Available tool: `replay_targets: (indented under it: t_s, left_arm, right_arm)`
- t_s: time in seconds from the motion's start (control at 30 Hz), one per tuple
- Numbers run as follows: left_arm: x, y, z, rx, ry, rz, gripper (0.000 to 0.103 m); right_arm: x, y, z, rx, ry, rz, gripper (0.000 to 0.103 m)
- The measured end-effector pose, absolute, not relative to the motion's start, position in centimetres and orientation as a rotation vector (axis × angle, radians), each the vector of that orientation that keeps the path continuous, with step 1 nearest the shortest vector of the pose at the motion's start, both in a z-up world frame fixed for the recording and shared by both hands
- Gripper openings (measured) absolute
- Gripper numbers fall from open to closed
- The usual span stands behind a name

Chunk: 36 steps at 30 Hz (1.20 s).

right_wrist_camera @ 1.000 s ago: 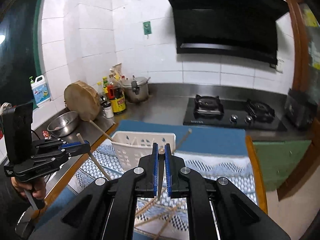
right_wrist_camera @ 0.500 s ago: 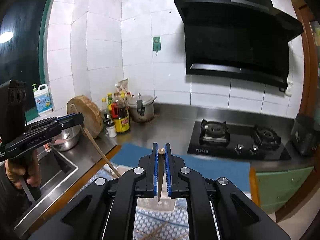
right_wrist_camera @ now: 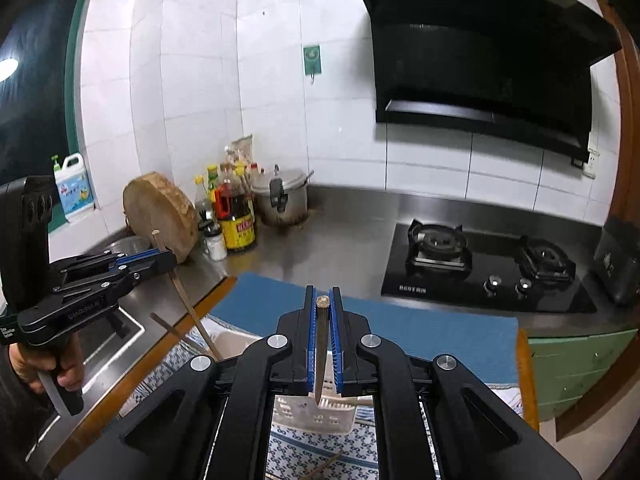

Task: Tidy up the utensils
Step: 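Open both grippers to release the chopsticks into the holder, then grasp a chopstick with the left gripper while the right gripper grasps another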

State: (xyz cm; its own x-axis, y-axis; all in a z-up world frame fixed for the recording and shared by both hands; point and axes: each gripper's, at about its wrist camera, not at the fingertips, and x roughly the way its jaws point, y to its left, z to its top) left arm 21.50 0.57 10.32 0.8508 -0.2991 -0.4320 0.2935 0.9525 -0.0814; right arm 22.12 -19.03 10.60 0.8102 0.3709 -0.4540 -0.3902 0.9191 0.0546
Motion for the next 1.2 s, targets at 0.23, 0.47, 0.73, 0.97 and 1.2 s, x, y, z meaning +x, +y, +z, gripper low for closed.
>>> replay_targets:
  t_s: [0.23,0.47,0.73,0.97,1.2]
  left_arm:
    - [21.6,0.6,9.0,-0.004,0.515,-0.298,0.008]
    - [20.1,0.3,9.5,0.010,0.544,-0.304,0.009]
    - [16.0,-0.1,7.8,-0.001,0.612,-0.370,0.010]
    - [11.8,-0.6,2.3,0.063,0.777,-0.377,0.010]
    - [8.0,0.5,-4.0,0.056,0.957,-0.295,0.010]
  right_arm:
    - [22.3,-19.0,9.0,-0.048,0.505,0.397,0.008]
    - [18.8,-19.7,9.0,-0.075,0.476,0.388,0.015]
    - [12.9,-20.8,5.1,-0.082,0.545,0.405,0.020]
    - [8.2,-21.6,-0.7,-0.061,0.673,0.374,0.021]
    - [4.6,-21.1,-5.7,-0.055,0.775,0.330,0.021]
